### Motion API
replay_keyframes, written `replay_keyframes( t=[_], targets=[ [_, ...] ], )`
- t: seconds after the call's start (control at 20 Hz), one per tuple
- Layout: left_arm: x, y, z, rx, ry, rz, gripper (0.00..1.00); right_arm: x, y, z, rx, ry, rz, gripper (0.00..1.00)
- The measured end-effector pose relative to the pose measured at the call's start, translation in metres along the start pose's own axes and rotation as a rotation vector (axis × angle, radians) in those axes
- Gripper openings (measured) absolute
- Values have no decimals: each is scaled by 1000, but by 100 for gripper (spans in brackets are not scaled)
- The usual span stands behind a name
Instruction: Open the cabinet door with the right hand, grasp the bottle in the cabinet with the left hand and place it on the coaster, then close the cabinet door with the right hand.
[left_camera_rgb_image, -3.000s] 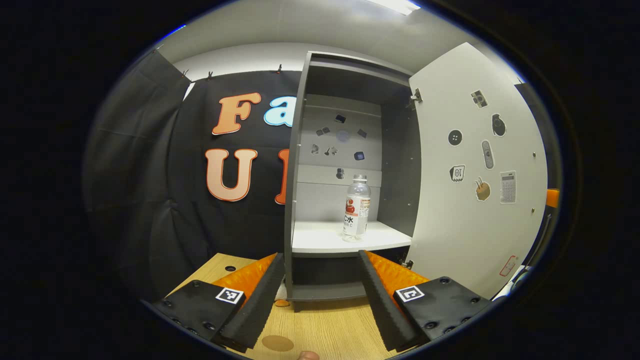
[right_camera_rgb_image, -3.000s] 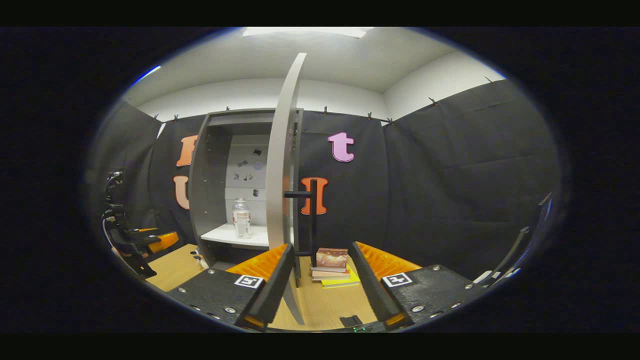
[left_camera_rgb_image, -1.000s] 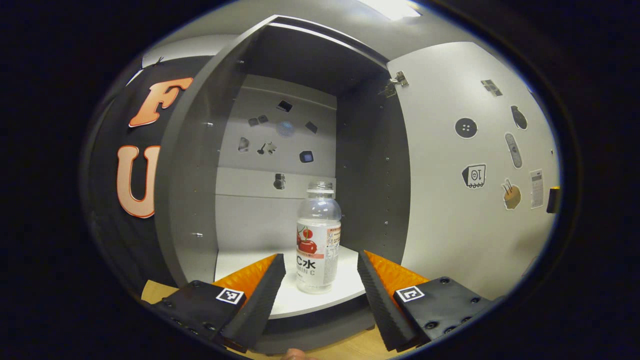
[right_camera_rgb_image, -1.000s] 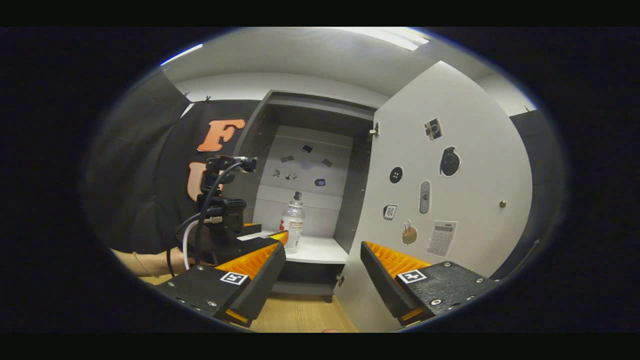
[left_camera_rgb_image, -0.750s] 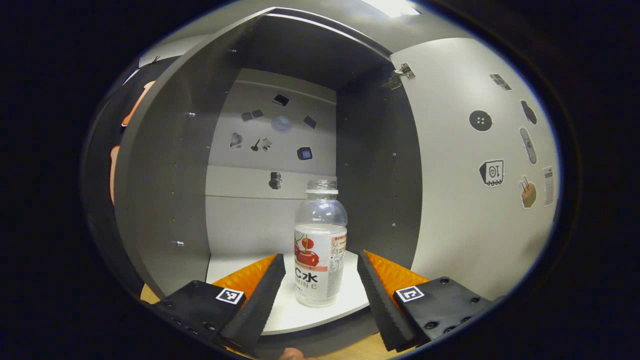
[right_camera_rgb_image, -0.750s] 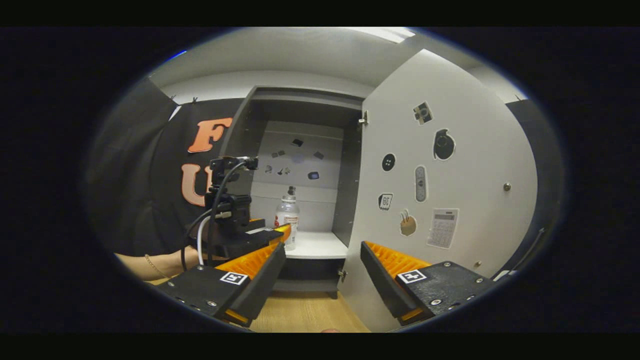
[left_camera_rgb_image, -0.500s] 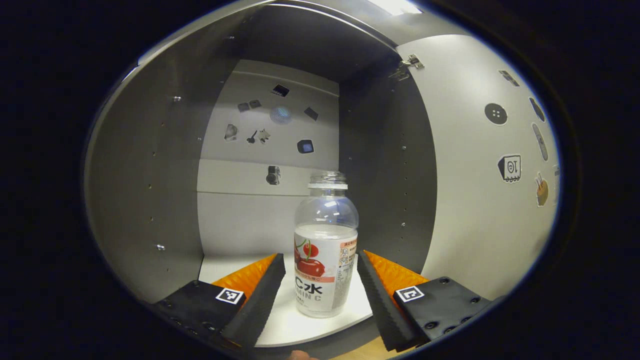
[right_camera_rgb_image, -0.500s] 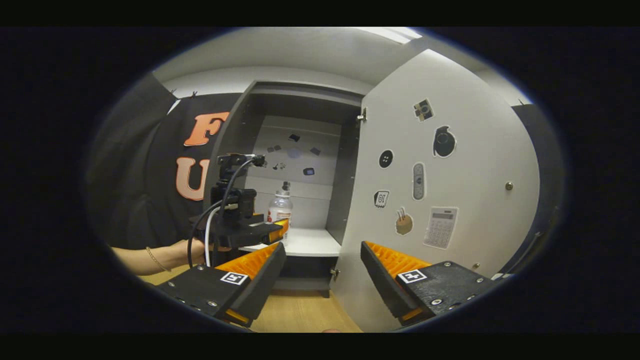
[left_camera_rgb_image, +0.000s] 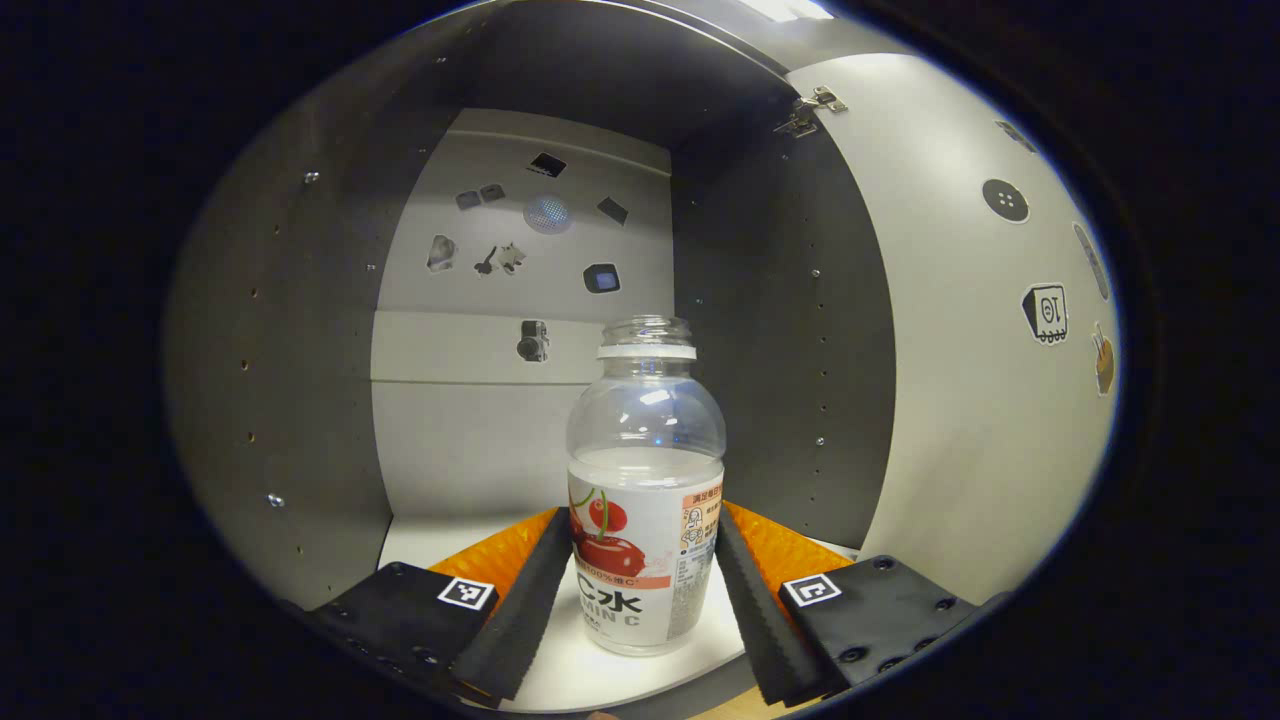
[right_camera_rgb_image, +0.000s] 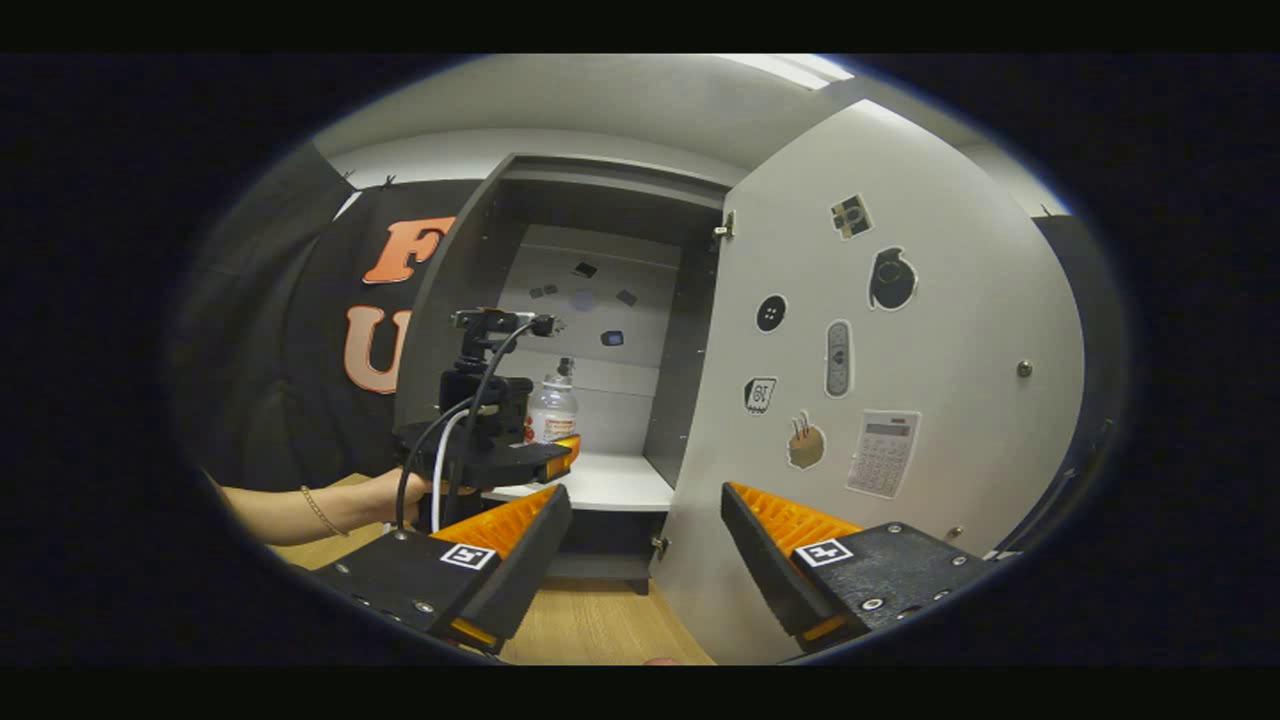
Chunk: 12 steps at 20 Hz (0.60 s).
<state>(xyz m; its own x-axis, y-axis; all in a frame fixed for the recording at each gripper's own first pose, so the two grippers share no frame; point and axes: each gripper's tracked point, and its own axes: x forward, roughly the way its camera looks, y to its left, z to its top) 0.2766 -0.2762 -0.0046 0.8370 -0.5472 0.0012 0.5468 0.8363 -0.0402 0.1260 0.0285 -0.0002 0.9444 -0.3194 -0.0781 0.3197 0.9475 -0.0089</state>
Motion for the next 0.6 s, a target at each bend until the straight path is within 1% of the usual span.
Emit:
replay_keyframes(
  t=[0.15, 0.2, 0.25, 0.3, 0.35, 0.5, 0.55, 0.6],
  targets=[
    [-1, 1, -1, 6, -3, 11, 85, -1, -6, -1, -11, -1, -10, 93],
    [-2, 1, -1, 9, -6, 11, 84, -2, -6, -1, -14, -4, -9, 89],
    [-3, 0, -1, 8, -13, 11, 83, -4, -6, -1, -14, -6, -6, 89],
    [-4, 1, -1, 15, -14, 18, 82, -4, -7, -2, -13, -8, -3, 93],
    [-6, 3, -1, 17, -16, 29, 81, -6, -9, -2, -12, -11, 1, 93],
    [-13, 7, 4, 2, -37, 42, 81, -10, -12, -2, -22, -18, 16, 93],
    [-15, 9, 6, -1, -45, 53, 82, -14, -14, -3, -30, -18, 20, 93],
    [-20, 11, 9, 0, -50, 64, 81, -18, -13, -3, -34, -19, 30, 89]
  ],
)
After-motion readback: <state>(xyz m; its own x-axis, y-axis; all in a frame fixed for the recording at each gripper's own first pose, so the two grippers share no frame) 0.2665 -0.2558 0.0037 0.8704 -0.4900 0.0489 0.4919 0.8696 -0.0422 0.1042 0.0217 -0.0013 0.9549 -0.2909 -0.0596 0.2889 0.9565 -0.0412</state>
